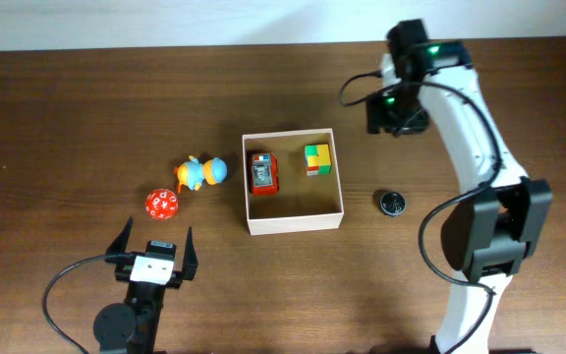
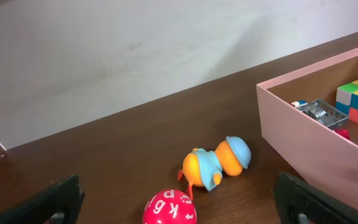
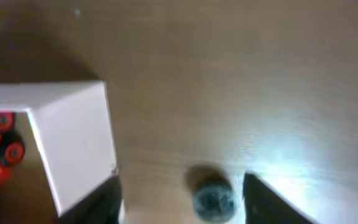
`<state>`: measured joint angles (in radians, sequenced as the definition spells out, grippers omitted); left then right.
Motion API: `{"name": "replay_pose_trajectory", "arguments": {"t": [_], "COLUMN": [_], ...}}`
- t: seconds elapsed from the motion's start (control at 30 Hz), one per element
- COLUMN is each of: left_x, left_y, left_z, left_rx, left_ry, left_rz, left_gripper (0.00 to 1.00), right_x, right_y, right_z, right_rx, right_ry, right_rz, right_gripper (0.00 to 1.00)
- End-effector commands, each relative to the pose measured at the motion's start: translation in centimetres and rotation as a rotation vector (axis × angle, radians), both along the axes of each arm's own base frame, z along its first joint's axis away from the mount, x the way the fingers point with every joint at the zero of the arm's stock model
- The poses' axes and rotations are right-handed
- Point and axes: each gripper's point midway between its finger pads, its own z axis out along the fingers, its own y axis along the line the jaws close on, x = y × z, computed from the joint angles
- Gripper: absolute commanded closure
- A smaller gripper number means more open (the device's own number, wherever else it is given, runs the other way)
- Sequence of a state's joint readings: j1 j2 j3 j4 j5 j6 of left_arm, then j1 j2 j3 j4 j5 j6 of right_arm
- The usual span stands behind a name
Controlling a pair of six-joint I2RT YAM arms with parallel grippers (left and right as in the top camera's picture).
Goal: Pack container
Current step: 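Move the right gripper right over the black round wheel, then lower the right gripper and grasp the black wheel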
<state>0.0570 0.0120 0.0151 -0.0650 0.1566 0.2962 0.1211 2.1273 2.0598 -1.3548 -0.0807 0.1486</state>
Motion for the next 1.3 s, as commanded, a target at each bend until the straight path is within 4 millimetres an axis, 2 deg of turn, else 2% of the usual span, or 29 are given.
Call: {"name": "replay_pose_trajectory", "arguments": {"t": [0.0,0.1,0.17,0.3,0.47,0.53,0.6,0.63,0.7,0.83,0.9,1.17,1.27], "left_x": [0.0,0.0,0.0,0.0,0.0,0.0,0.0,0.0,0.0,0.0,0.0,0.0,0.0], "left_y": [-0.1,-0.1,-0.1,-0.1,-0.1,-0.1,-0.1,-0.1,-0.1,-0.1,-0.1,-0.1,-0.1], "left_z": [-0.2,-0.2,-0.2,-0.2,-0.2,-0.2,-0.2,-0.2,-0.2,-0.2,-0.2,-0.2,-0.2], "left_rx": [0.012,0.012,0.012,0.012,0.012,0.012,0.012,0.012,0.012,0.012,0.012,0.012,0.012], "left_ry": [0.000,0.000,0.000,0.000,0.000,0.000,0.000,0.000,0.000,0.000,0.000,0.000,0.000], "left_rz": [-0.002,-0.002,-0.002,-0.002,-0.001,-0.002,-0.002,-0.002,-0.002,-0.002,-0.002,-0.002,-0.002], "left_gripper": [0.01,0.01,0.01,0.01,0.01,0.01,0.01,0.01,0.01,0.01,0.01,0.01,0.01], "right_x": [0.0,-0.8,-1.2,-3.1,-4.7,-5.5,-7.0,-7.7,-9.2,-12.1,-12.8,-12.5,-12.4], "right_y": [-0.9,-1.3,-1.5,-1.7,-1.0,-0.4,0.3,0.5,0.0,-2.3,-2.8,-2.4,-2.7], "right_z": [3.6,6.5,7.7,8.7,11.5,12.8,14.0,14.2,14.2,12.1,9.9,-1.0,-3.5], "right_rx": [0.011,-0.010,-0.021,-0.031,-0.003,0.007,0.009,0.003,-0.045,-0.195,-0.220,-0.207,-0.195], "right_ry": [-0.023,-0.039,-0.050,-0.014,-0.073,-0.104,-0.126,-0.129,-0.119,-0.053,-0.003,0.084,0.079], "right_rz": [-0.065,-0.067,-0.068,-0.061,-0.031,-0.014,0.010,0.018,-0.005,-0.099,-0.115,-0.111,-0.127], "right_gripper": [0.39,0.35,0.34,0.32,0.31,0.26,0.16,0.12,0.11,0.08,0.08,0.00,0.00]}}
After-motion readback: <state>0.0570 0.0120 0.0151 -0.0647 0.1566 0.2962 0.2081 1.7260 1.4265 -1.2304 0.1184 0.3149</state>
